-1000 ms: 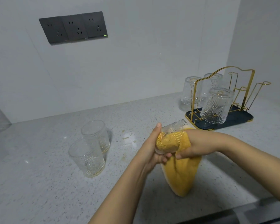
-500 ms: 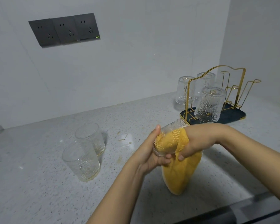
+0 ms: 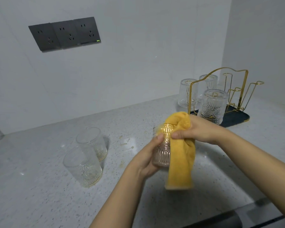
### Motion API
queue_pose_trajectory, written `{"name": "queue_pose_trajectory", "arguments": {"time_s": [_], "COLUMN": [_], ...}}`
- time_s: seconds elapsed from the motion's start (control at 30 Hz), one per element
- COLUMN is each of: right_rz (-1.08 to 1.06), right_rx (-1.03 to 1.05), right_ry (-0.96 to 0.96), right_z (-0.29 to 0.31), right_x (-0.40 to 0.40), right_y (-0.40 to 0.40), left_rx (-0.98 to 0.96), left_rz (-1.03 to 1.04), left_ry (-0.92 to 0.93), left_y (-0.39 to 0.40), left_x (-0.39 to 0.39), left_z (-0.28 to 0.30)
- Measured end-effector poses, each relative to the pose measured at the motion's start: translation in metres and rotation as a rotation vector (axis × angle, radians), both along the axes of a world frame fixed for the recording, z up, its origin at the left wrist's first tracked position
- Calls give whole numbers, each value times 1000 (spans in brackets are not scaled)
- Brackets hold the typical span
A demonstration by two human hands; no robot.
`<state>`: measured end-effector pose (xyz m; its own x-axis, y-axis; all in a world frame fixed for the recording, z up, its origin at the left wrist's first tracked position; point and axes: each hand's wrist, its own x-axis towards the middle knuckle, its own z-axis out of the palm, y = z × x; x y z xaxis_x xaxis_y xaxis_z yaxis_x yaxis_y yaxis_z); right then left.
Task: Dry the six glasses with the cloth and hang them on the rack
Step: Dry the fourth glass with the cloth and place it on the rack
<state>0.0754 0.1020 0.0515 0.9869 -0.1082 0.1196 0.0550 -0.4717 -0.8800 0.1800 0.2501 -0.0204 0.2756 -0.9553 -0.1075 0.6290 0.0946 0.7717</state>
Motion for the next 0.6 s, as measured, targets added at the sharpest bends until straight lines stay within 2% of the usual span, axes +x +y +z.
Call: {"name": "queue_pose_trajectory", "arguments": {"time_s": [0.07,0.13,0.2,0.37,0.43,0.53,0.6], "right_rz": [-220,-395,-472,-659,-645,-639,-652], "right_rx": [130,305,493,718,788,859,970], "right_ry": [-161,-204,-177,-51,-9,10,47], "right_z": [-12,-24,-32,-52,-61,-66,-62], "right_x": [2,7,10,18,20,28,34], "right_y": [9,21,32,64,82,111,120], "left_rx": [-25,-31,-54,-148,-144,-10,37], "left_rz": [79,163,271,500,501,309,280], "left_ry": [48,61,70,231,262,308,282], "left_y": [-2,-4,-7,-12,-10,-2,0], "left_x": [2,0,0,9,12,7,4], "left_z": [2,3,2,-2,-4,-4,-3]}}
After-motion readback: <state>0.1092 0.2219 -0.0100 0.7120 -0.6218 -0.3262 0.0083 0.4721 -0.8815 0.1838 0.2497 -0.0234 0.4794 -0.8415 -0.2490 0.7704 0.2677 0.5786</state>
